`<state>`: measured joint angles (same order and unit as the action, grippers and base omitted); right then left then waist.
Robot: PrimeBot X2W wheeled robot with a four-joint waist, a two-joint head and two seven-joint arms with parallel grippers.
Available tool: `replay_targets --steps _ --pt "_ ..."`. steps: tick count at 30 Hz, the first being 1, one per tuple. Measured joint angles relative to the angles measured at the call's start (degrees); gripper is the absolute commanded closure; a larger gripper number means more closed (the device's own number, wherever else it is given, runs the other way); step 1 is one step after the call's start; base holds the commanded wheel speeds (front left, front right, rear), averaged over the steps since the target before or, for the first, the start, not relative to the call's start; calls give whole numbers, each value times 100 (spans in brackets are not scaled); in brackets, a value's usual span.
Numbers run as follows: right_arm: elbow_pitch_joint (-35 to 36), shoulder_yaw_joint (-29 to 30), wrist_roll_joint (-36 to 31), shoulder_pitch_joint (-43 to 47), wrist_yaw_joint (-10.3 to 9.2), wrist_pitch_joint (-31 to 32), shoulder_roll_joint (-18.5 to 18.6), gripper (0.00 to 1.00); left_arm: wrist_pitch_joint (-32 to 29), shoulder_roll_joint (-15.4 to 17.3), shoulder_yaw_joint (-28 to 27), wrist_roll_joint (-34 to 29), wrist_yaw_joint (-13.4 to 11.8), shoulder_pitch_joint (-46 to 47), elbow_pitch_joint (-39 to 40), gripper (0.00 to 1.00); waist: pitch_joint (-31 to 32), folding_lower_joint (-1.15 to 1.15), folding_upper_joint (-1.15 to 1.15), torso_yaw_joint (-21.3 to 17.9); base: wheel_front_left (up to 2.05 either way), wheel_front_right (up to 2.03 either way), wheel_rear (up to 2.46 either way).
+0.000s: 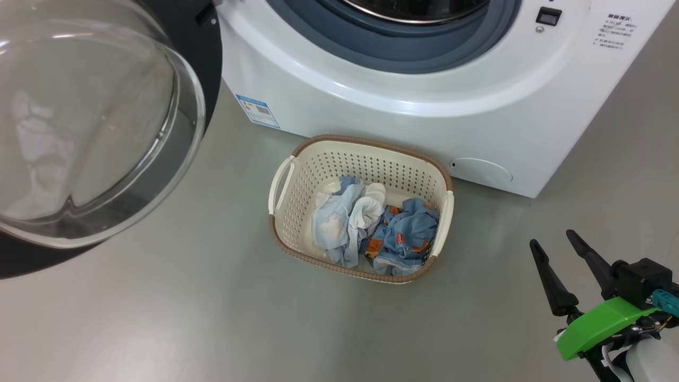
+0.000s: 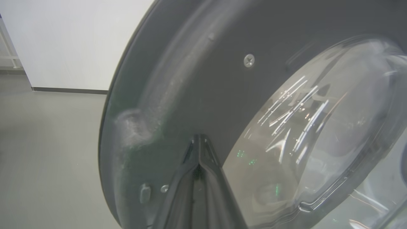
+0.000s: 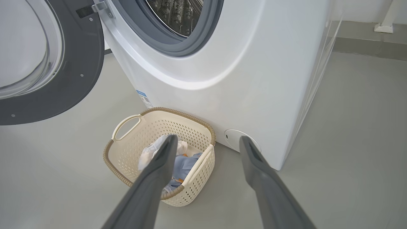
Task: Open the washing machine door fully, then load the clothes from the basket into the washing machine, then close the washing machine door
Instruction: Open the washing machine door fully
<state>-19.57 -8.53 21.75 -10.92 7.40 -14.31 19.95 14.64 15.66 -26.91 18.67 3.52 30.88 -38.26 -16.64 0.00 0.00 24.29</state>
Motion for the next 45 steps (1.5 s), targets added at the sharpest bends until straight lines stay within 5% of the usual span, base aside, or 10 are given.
replay_targets --steps 22,45 --pt "24 -71 0 -306 0 0 157 0 0 111 -533 -555 78 792 -737 100 -301 0 0 -106 0 0 0" --pt "-101 -119 25 59 0 0 -205 0 0 -657 -626 -767 335 -452 207 100 671 0 0 -46 0 0 0"
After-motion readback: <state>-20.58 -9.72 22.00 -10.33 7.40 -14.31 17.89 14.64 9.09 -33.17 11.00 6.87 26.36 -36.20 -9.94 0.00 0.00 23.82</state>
